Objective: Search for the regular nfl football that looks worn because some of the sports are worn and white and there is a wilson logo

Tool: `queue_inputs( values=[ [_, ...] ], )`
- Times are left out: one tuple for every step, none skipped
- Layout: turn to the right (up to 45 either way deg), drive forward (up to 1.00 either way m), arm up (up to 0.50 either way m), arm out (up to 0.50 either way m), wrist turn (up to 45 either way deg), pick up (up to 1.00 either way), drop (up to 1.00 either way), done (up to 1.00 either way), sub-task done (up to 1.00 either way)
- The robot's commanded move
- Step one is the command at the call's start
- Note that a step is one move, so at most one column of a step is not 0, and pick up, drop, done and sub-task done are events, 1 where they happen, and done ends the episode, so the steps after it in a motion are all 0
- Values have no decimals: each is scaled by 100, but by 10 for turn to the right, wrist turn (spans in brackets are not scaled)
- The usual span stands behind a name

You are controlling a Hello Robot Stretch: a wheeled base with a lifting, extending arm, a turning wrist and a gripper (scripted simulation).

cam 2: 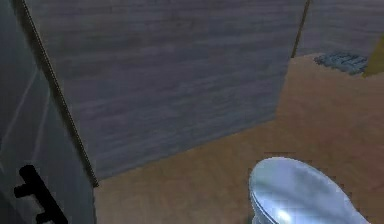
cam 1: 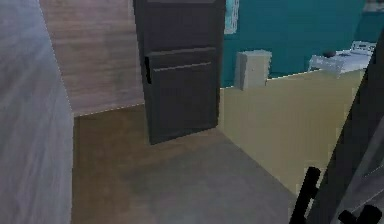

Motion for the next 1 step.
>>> queue_inputs(
  values=[
    [0, 30, 0, 0, 0, 0, 0, 0, 0]
  ],
)
